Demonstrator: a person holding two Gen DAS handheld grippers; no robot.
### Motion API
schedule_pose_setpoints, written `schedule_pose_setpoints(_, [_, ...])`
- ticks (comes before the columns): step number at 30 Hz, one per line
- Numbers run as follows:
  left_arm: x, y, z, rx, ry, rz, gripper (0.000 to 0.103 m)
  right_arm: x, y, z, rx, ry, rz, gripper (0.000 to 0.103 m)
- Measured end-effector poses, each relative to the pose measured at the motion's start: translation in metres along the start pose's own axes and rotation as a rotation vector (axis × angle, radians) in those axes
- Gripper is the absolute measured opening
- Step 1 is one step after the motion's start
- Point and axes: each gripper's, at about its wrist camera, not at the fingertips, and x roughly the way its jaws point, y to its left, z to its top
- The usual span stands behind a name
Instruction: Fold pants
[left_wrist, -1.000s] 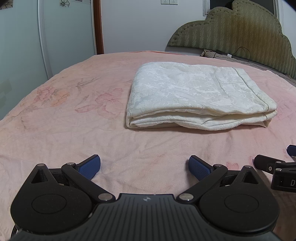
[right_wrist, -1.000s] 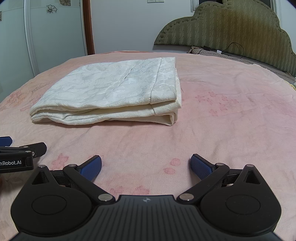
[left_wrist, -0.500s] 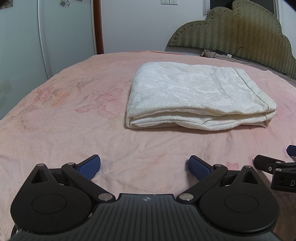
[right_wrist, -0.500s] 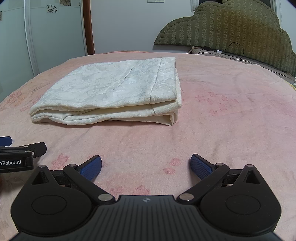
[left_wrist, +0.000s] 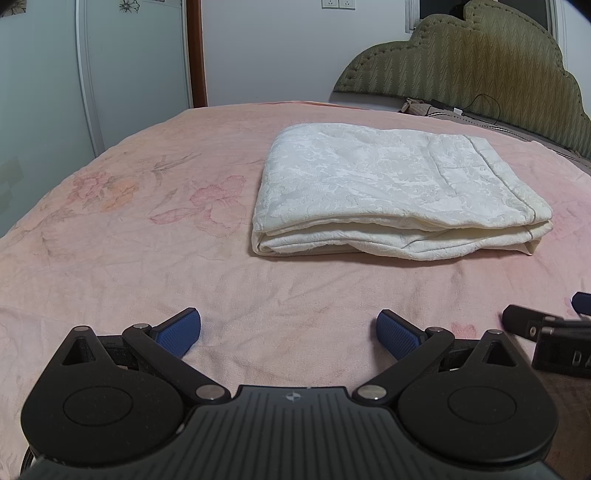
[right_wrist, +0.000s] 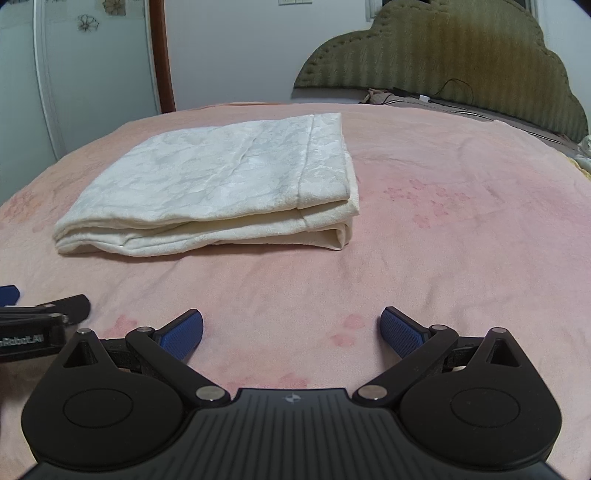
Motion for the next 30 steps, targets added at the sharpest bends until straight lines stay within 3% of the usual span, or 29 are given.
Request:
schedule_pose_setpoints(11, [-0.0002, 0.0001, -0.0002, -0.001, 0.0, 0.0, 0.103, -0.0042, 0.0025, -0.0015, -0.023, -0.021, 0.08, 0.103])
schedule_pose_setpoints(30, [-0.0016, 0.0005, -0.0011, -0.008, 0.001, 0.0, 0.103, 0.0032, 0.0022, -0.0013, -0.056, 0.004, 0.033, 0.103])
